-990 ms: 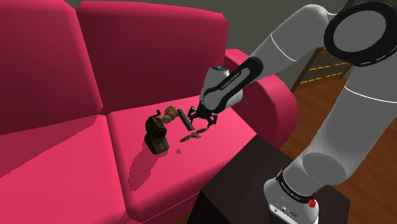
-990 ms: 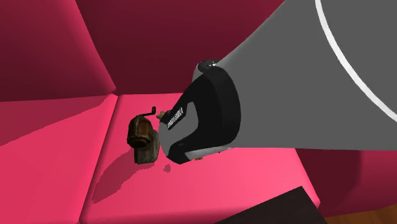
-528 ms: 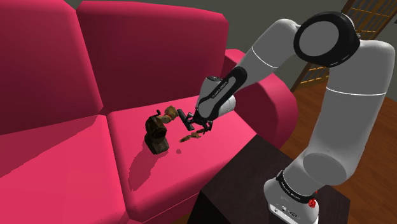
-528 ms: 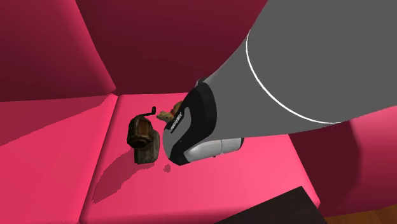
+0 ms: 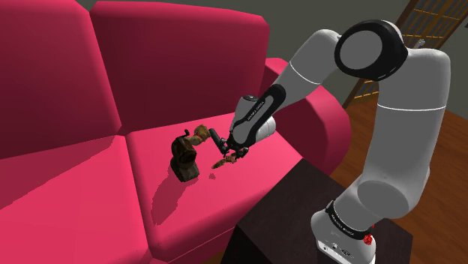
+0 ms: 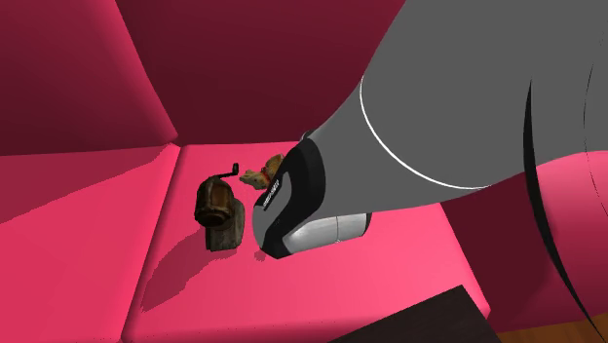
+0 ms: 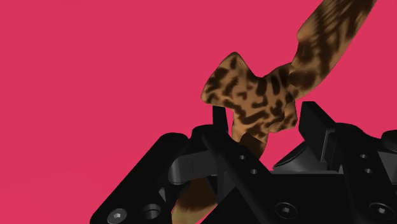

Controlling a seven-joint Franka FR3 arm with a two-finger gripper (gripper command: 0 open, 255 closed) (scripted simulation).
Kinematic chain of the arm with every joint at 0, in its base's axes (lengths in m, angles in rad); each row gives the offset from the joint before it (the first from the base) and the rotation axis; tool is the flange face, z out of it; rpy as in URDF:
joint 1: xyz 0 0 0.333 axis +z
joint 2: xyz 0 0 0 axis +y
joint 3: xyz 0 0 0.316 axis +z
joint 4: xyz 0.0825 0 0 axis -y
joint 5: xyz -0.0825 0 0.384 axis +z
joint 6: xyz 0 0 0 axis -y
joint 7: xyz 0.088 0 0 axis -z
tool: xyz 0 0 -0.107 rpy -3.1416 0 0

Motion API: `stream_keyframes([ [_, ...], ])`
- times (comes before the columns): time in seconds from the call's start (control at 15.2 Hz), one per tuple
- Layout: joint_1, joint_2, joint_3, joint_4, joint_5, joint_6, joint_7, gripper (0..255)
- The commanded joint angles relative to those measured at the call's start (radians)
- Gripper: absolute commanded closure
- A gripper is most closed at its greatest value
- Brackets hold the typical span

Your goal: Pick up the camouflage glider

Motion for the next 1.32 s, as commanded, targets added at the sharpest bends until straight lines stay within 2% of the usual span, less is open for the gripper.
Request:
stream_keyframes([
  [0.0,0.000,0.001,0.000,-0.001,0.000,0.000,0.000,255],
  [0.4,0.001,0.003,0.000,0.001,0.000,0.000,0.001,255],
  [1.25,-0.016,-0.190,0.021,-0.038,0.020,-0.153,0.000,255],
])
